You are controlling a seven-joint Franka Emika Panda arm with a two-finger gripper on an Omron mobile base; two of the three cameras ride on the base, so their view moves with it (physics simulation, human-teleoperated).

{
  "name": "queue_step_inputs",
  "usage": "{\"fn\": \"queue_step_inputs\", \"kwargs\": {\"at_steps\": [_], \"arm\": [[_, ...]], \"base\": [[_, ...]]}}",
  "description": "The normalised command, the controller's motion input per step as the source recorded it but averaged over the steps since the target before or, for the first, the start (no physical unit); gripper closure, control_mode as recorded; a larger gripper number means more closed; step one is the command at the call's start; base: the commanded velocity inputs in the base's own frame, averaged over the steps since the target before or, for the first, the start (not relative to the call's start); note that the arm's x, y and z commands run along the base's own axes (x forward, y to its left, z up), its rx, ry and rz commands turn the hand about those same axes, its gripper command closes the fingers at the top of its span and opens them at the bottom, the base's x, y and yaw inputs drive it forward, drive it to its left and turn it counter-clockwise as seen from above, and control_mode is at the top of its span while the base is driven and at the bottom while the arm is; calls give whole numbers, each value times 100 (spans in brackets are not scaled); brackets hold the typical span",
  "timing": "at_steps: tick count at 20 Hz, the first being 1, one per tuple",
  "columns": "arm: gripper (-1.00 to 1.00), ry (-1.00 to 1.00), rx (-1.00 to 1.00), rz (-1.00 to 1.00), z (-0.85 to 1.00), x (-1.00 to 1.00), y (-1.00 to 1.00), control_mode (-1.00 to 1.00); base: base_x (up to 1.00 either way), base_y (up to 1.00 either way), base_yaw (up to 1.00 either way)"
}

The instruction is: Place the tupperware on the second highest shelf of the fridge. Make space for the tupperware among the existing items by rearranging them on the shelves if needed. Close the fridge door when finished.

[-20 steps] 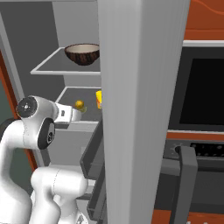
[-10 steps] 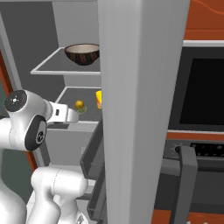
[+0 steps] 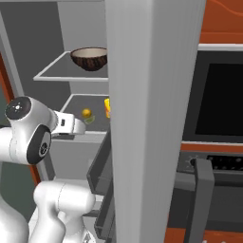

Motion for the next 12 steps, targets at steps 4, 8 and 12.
{"fn": "queue_step_inputs", "kwargs": {"at_steps": [4, 8, 12], "arm": [[-100, 0, 0, 0, 0, 0, 0, 100], [-100, 0, 0, 0, 0, 0, 0, 100], [-100, 0, 0, 0, 0, 0, 0, 100]], "base": [[-54, 0, 8], [-57, -3, 5], [-46, -3, 0]]}}
